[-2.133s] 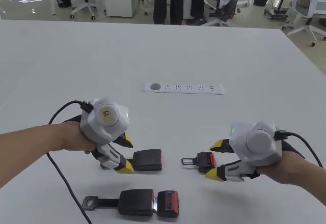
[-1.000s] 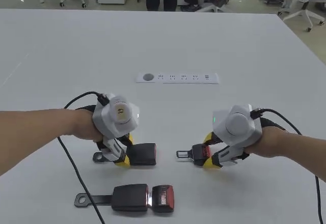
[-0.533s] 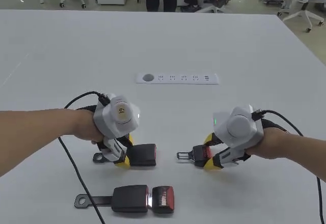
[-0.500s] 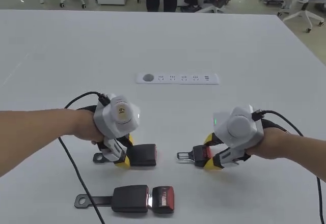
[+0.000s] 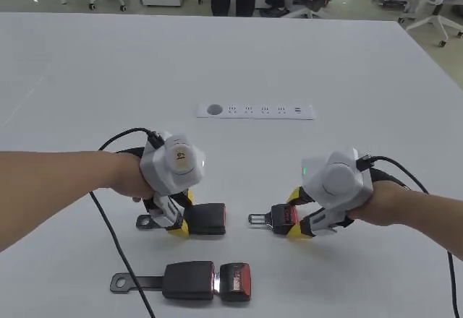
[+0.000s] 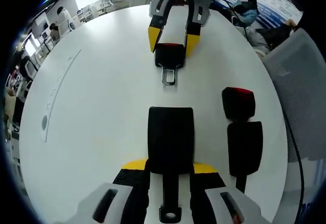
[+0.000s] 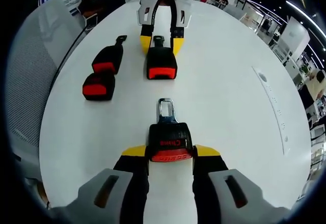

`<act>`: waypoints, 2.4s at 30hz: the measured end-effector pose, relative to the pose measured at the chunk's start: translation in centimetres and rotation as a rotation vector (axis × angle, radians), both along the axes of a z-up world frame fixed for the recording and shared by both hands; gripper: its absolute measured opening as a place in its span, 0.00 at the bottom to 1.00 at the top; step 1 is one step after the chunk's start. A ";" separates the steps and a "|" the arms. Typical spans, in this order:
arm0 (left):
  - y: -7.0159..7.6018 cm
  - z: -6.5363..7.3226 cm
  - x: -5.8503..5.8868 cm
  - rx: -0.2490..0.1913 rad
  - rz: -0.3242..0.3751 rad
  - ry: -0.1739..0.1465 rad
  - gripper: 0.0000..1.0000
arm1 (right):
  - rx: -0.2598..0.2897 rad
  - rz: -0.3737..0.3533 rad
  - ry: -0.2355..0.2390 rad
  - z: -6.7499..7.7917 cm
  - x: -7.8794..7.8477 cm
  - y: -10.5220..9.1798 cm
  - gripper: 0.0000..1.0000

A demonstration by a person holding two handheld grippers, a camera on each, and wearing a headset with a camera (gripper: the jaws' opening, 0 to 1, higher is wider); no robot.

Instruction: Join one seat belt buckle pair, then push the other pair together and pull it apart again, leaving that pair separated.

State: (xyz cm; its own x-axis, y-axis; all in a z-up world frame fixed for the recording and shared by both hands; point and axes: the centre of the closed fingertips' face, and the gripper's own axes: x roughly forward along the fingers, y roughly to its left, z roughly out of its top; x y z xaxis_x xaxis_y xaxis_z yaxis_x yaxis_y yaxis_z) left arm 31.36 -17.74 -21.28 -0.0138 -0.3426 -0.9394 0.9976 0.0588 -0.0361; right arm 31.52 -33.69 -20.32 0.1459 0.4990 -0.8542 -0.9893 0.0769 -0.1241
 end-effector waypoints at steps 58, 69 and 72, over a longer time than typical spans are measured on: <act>-0.2 0.2 -0.3 -0.004 0.021 -0.007 0.30 | 0.097 0.007 0.018 -0.2 -0.4 5.7 0.29; -0.2 0.2 -0.3 -0.012 -0.007 -0.015 0.30 | 0.101 0.011 0.020 -0.4 -0.2 6.3 0.29; -0.3 0.2 -0.4 -0.014 -0.014 -0.018 0.30 | 0.099 0.015 0.017 -0.4 -0.3 6.8 0.28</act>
